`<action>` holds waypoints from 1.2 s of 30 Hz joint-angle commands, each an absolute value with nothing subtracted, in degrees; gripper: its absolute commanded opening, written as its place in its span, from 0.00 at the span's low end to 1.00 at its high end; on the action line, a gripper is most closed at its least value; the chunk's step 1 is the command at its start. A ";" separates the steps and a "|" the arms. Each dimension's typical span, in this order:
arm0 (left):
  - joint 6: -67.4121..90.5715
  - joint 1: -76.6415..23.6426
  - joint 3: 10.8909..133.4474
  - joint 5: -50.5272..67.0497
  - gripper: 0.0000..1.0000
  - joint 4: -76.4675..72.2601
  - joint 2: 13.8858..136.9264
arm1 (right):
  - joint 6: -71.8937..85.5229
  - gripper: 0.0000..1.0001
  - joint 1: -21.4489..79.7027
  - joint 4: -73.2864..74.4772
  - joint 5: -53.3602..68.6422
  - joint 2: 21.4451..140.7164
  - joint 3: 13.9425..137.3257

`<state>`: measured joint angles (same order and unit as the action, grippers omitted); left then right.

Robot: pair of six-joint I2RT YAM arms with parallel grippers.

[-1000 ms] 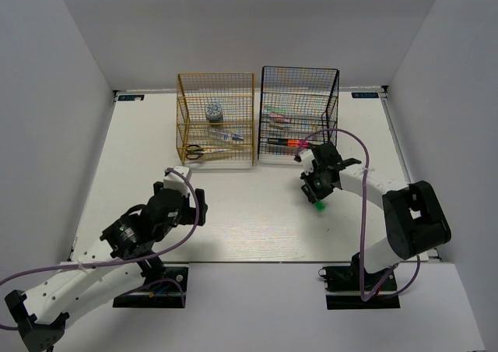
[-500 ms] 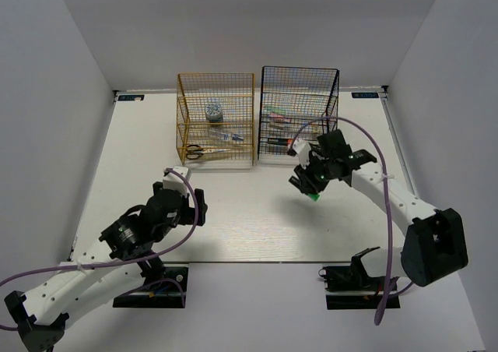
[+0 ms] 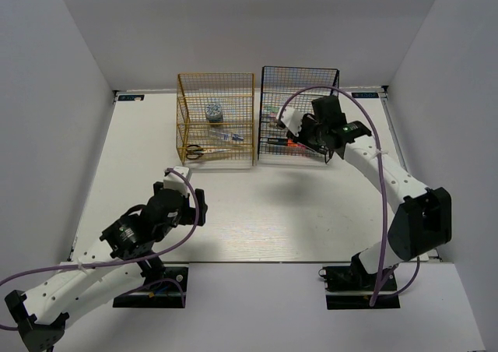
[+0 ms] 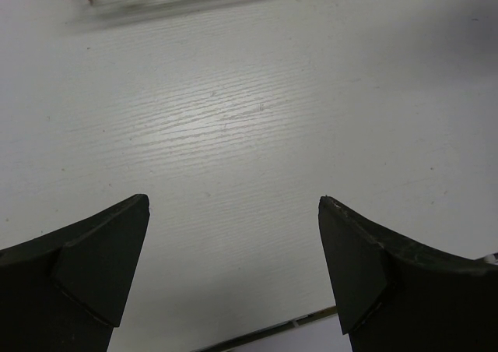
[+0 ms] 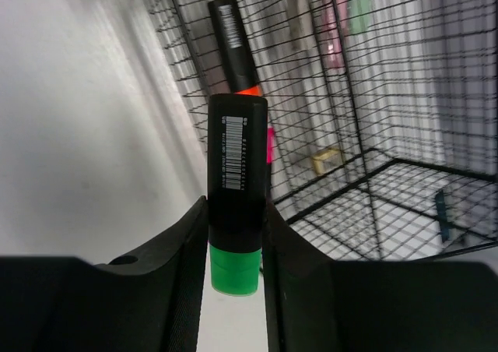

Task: Sort the stationery into containers
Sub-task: Place the pen in the storage box, then reset both arms

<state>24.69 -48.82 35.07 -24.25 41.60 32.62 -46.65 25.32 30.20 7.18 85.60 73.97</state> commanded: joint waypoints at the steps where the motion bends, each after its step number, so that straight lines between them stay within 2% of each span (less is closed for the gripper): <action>1: 24.87 -48.52 35.07 -24.78 1.00 41.31 32.61 | -58.97 0.00 25.93 22.07 2.30 86.48 73.65; 9: 24.78 -48.51 35.33 -24.87 1.00 42.10 33.49 | -72.67 0.00 25.84 19.44 1.85 88.95 74.62; 15: 24.70 -48.52 35.24 -24.87 1.00 41.57 33.31 | -74.79 0.00 25.66 20.30 -2.46 93.34 77.34; 19: 24.79 -48.60 34.98 -25.05 1.00 41.92 33.05 | -74.09 0.21 25.75 23.02 -3.07 94.48 78.48; 20: 24.70 -48.52 34.98 -24.96 1.00 41.84 33.13 | -73.92 0.43 25.75 23.29 -2.99 94.83 78.40; 21: 24.78 -48.52 34.89 -25.05 1.00 41.92 33.05 | -72.78 0.51 25.66 22.94 -3.08 95.01 78.57; 22: 24.79 -48.43 34.89 -25.05 1.00 41.92 32.96 | -72.43 0.67 25.58 23.46 -3.25 95.01 78.92; 23: 24.87 -48.51 35.07 -25.14 1.00 42.01 32.96 | -71.73 0.73 25.49 23.29 -3.25 95.10 79.01; 28: 24.87 -48.43 35.16 -25.05 1.00 41.92 33.40 | -67.52 0.76 25.58 24.96 -1.50 93.78 80.51; 29: 24.87 -48.51 35.33 -24.96 1.00 42.01 33.49 | -65.93 0.70 25.75 25.48 -0.62 93.34 81.03; 30: 24.79 -48.43 35.33 -24.87 0.97 41.92 33.49 | -64.00 0.59 25.58 26.01 -0.62 91.95 82.08; 31: 24.70 -48.43 35.42 -24.53 0.93 41.58 33.57 | -58.33 0.28 25.58 26.36 1.47 91.15 82.52; 32: 24.52 -48.51 35.51 -23.83 0.82 41.05 33.66 | -51.57 0.00 25.40 26.45 2.45 90.36 82.79; 33: 24.26 -48.43 35.94 -23.56 0.69 40.96 33.84 | -47.24 0.00 25.40 26.46 2.37 86.96 82.88; 34: 24.17 -48.51 36.12 -23.29 0.25 40.61 34.19 | -37.71 0.00 25.40 26.80 2.72 85.71 82.71; 35: 24.26 -48.52 37.43 -23.29 0.07 40.43 34.62 | -31.35 0.00 25.14 31.33 6.64 83.69 82.71; 36: 24.00 -48.52 38.22 -23.20 0.00 40.43 35.76 | -24.42 0.00 24.61 33.03 10.25 81.67 82.71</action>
<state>24.51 -48.80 35.35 -23.81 41.65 34.33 -46.54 25.34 27.99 2.33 89.10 79.64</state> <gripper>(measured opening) 0.061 0.002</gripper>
